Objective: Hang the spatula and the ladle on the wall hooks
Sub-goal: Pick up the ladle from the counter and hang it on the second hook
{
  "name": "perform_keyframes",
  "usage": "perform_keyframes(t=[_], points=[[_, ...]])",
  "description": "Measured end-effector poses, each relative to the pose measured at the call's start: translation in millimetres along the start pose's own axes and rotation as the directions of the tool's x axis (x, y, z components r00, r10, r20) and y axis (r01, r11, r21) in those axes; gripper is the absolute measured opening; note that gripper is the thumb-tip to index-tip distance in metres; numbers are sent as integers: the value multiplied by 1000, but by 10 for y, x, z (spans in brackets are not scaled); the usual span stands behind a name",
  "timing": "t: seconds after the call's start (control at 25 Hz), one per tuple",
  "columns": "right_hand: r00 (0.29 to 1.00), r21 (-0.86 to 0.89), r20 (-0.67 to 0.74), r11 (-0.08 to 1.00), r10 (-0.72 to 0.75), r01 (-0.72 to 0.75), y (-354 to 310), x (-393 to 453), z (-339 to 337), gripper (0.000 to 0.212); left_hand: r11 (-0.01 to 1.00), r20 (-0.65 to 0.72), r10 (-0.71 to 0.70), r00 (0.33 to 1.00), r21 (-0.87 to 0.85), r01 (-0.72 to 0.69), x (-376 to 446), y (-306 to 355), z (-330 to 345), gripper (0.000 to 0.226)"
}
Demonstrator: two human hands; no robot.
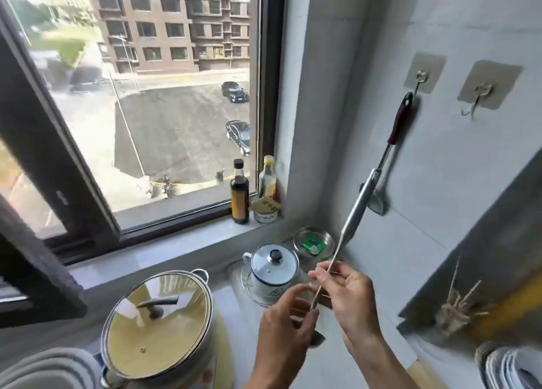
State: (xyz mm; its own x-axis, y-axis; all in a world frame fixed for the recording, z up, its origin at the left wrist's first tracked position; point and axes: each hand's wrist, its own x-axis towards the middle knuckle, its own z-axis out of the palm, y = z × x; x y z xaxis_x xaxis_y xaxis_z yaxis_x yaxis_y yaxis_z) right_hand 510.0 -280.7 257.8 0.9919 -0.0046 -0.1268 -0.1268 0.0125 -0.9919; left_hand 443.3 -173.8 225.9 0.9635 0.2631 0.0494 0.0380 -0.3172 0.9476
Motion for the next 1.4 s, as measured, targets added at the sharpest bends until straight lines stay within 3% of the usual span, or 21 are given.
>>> perform_keyframes(t=[0.24,0.4,0.68,1.4], points=[[945,-246,-100,928,-312,280,-563,790,-658,12,954,-116,178,977,264,-143,800,590,850,33],[878,-344,-159,859,-452,380,-913,1219,-969,15,928,-107,275,955,288,-235,1201,837,1218,25],[865,-388,-149,833,-478,394,-1085,1623,-1228,23,942,-92,298,950,189,-277,1491,940,1515,29],[833,-452,-138,782,-536,429,-1013,1736,-1277,28,886,-157,420,894,284,-366,1688,848,1693,29]])
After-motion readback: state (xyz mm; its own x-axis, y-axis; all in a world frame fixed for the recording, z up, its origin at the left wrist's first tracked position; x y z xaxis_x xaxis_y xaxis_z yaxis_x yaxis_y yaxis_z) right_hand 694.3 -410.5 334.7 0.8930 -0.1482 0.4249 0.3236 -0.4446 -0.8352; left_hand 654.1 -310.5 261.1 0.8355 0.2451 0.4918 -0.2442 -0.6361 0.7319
